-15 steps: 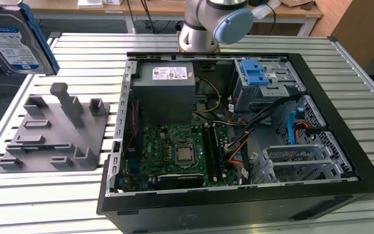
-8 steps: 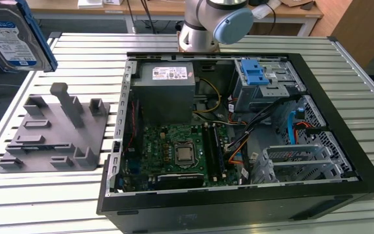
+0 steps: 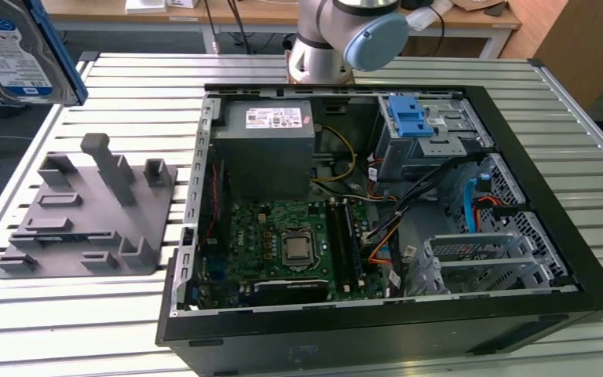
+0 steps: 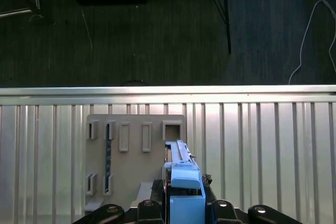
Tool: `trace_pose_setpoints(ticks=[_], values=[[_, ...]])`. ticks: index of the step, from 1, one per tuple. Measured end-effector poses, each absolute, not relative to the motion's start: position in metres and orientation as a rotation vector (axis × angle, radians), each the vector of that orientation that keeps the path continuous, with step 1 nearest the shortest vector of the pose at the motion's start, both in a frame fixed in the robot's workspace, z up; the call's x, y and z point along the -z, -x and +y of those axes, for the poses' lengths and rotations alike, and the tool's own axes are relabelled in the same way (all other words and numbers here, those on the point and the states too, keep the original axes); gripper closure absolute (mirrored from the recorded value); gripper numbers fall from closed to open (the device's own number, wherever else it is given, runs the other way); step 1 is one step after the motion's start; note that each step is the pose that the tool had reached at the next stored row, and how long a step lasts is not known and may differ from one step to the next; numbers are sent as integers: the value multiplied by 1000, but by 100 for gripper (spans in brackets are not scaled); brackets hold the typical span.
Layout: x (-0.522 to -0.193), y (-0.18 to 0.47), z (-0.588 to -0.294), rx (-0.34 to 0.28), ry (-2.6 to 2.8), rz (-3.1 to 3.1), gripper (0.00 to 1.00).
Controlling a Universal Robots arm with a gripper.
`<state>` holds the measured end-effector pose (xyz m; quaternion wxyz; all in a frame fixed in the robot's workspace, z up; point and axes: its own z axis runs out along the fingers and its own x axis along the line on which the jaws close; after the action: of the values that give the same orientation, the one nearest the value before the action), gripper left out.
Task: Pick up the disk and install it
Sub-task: 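Pick up the disk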
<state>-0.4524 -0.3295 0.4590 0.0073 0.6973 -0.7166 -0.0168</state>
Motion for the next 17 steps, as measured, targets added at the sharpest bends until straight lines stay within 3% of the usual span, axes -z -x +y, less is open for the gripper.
trace_pose_setpoints(ticks=[17], values=[[-486,452,-330,53,-2180,-2241,64]])
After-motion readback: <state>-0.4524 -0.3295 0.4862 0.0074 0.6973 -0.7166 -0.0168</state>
